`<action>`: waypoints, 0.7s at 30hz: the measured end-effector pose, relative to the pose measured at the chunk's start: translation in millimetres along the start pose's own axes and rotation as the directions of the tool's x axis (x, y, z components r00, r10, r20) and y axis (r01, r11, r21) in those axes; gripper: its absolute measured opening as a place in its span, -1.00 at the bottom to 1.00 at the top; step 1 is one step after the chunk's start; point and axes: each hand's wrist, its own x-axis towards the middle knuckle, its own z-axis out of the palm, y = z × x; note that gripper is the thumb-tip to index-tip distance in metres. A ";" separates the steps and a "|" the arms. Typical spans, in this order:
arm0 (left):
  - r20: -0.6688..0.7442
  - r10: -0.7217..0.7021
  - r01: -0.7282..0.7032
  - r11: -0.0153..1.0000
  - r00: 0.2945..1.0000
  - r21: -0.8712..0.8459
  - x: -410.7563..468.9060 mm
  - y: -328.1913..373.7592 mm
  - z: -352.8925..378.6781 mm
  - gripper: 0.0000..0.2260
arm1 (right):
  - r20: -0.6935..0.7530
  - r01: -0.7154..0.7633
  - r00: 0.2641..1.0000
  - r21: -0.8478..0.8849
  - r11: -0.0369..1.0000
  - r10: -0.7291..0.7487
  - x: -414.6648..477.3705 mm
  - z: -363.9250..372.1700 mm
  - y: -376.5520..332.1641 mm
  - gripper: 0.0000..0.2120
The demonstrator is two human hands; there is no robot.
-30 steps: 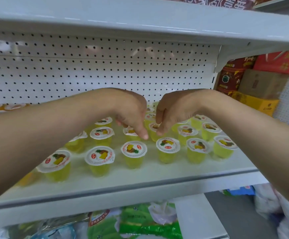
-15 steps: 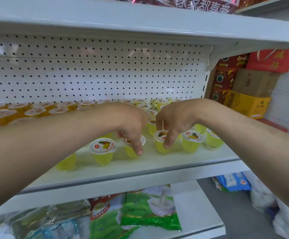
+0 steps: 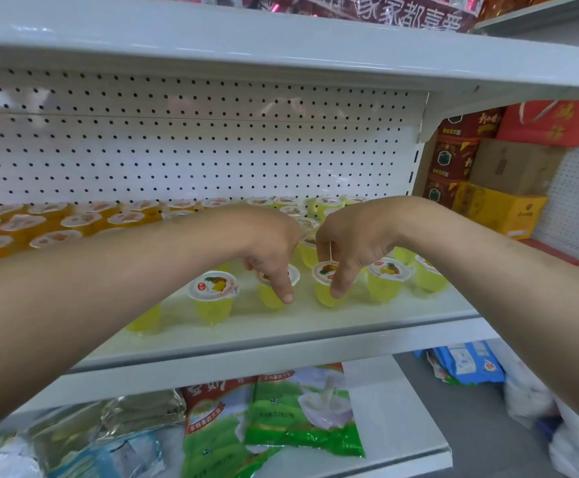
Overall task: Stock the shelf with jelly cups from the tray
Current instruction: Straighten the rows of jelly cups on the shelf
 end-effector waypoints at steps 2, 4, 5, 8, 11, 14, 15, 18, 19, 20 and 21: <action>-0.020 -0.029 0.029 0.999 0.999 0.027 -5.4 -4.5 -6.3 -0.32 | -0.043 -0.001 0.999 0.028 1.000 0.002 -2.6 -3.0 -0.4 -0.31; -0.036 -0.074 0.075 0.997 0.997 0.023 -15.6 -14.3 -15.1 -0.33 | -0.148 0.040 0.989 0.089 0.995 -0.027 -6.5 -6.8 -3.6 -0.32; -0.028 -0.095 0.095 0.995 0.995 0.003 -21.5 -20.4 -19.0 -0.35 | -0.195 0.073 0.979 0.110 0.991 -0.051 -8.1 -8.2 -7.1 -0.36; 0.039 -0.130 0.133 0.989 0.991 -0.065 -35.1 -39.5 -18.9 -0.41 | -0.238 0.146 0.964 0.119 0.982 -0.114 -6.6 -7.5 -23.2 -0.39; 0.082 -0.155 0.154 0.988 0.985 0.008 -38.1 -48.6 -3.2 -0.37 | -0.191 0.166 0.970 0.083 0.983 -0.148 -0.1 -4.3 -38.9 -0.34; 0.110 -0.147 0.146 0.989 0.983 0.018 -36.7 -51.3 9.9 -0.34 | -0.149 0.169 0.976 0.054 0.984 -0.159 6.9 -3.0 -46.0 -0.31; 0.107 -0.144 0.143 0.990 0.984 0.017 -37.4 -51.5 12.4 -0.35 | -0.145 0.171 0.976 0.047 0.984 -0.163 8.8 -2.9 -47.4 -0.31; 0.088 -0.134 0.131 0.991 0.987 0.029 -37.3 -49.9 15.8 -0.36 | -0.149 0.170 0.975 0.029 0.985 -0.164 12.3 -3.0 -48.7 -0.34; 0.077 -0.133 0.131 0.991 0.988 0.033 -36.8 -49.0 16.5 -0.37 | -0.151 0.171 0.975 0.027 0.985 -0.165 13.0 -3.2 -48.6 -0.35; 0.066 -0.136 0.134 0.990 0.989 0.033 -36.3 -48.0 17.0 -0.38 | -0.153 0.170 0.975 0.028 0.985 -0.164 13.7 -3.1 -48.4 -0.36; 0.056 -0.140 0.139 0.990 0.989 0.030 -36.0 -47.4 17.0 -0.39 | -0.152 0.170 0.975 0.031 0.985 -0.163 13.9 -3.4 -48.2 -0.37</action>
